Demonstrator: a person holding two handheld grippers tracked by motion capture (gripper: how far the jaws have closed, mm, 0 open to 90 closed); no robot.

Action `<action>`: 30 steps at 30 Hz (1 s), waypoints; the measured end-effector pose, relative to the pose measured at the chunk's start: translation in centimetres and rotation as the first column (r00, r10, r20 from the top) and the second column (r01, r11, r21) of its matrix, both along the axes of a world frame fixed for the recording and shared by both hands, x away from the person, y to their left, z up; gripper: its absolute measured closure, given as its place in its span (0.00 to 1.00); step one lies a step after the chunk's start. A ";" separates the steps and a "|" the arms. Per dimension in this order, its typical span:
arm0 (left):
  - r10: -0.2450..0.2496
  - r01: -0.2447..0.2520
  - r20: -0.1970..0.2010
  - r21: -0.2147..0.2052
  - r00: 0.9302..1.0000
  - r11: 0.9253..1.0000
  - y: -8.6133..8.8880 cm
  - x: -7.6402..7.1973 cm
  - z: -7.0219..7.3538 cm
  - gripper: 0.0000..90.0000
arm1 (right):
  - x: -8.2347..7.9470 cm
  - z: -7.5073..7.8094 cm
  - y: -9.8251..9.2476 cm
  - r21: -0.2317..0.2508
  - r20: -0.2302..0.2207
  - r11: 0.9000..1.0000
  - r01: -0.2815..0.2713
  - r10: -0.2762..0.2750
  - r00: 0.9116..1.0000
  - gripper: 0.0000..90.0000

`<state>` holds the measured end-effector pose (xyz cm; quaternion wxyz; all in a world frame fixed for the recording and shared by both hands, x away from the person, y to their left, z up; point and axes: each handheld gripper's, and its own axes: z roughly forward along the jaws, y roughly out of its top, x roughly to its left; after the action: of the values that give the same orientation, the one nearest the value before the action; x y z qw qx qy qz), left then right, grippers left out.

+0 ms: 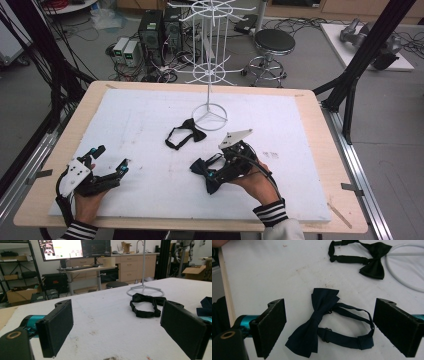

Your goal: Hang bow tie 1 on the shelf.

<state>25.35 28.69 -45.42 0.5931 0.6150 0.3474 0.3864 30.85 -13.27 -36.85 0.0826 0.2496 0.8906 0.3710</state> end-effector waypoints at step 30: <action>-0.001 0.001 0.002 0.001 1.000 1.000 0.0 0.0 0.0 0.13 | 1.5 -3.6 4.1 -0.219 -0.163 0.973 -0.079 0.044 0.986 0.23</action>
<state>25.33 28.70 -45.42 0.5934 0.6150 0.3464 0.3868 32.31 -9.17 -40.45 0.0284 0.2392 0.9379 0.2497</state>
